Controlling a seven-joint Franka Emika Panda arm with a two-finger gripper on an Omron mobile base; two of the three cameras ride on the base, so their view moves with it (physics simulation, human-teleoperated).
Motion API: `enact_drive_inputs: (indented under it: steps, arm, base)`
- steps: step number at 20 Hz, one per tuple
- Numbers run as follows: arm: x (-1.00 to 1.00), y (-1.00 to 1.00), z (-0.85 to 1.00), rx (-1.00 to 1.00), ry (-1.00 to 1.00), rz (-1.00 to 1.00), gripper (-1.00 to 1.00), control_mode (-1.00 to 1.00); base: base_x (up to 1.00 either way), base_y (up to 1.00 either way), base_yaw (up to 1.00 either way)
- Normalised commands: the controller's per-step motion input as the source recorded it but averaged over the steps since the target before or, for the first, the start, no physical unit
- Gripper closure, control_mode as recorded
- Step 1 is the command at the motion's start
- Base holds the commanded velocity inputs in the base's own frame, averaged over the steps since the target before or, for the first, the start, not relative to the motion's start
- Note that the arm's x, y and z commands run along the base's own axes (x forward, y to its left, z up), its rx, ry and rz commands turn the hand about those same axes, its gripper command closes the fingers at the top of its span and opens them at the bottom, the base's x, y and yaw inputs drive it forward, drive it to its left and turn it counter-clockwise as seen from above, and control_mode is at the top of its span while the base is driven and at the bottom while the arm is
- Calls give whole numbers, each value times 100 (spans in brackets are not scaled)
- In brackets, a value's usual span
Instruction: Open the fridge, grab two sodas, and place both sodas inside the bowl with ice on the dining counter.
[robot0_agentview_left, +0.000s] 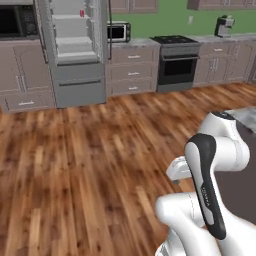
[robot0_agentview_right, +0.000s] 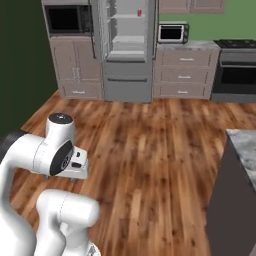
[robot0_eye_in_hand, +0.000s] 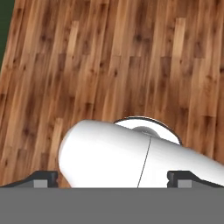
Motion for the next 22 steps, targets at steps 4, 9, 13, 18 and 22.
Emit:
enact_drive_inputs:
  steps: [4, 9, 13, 18, 22]
  arm:
    - [0, 0, 0, 0, 0, 0, -100, 100]
    - [0, 0, 0, 0, 0, 0, -100, 100]
    - [0, 0, 0, 0, 0, 0, -100, 100]
    - [0, 0, 0, 0, 0, 0, -100, 100]
    - [0, 0, 0, 0, 0, 0, -100, 100]
  base:
    - [100, 14, 0]
    - [100, 21, 1]
    - [100, 23, 3]
    - [100, 8, 7]
    - [100, 5, 9]
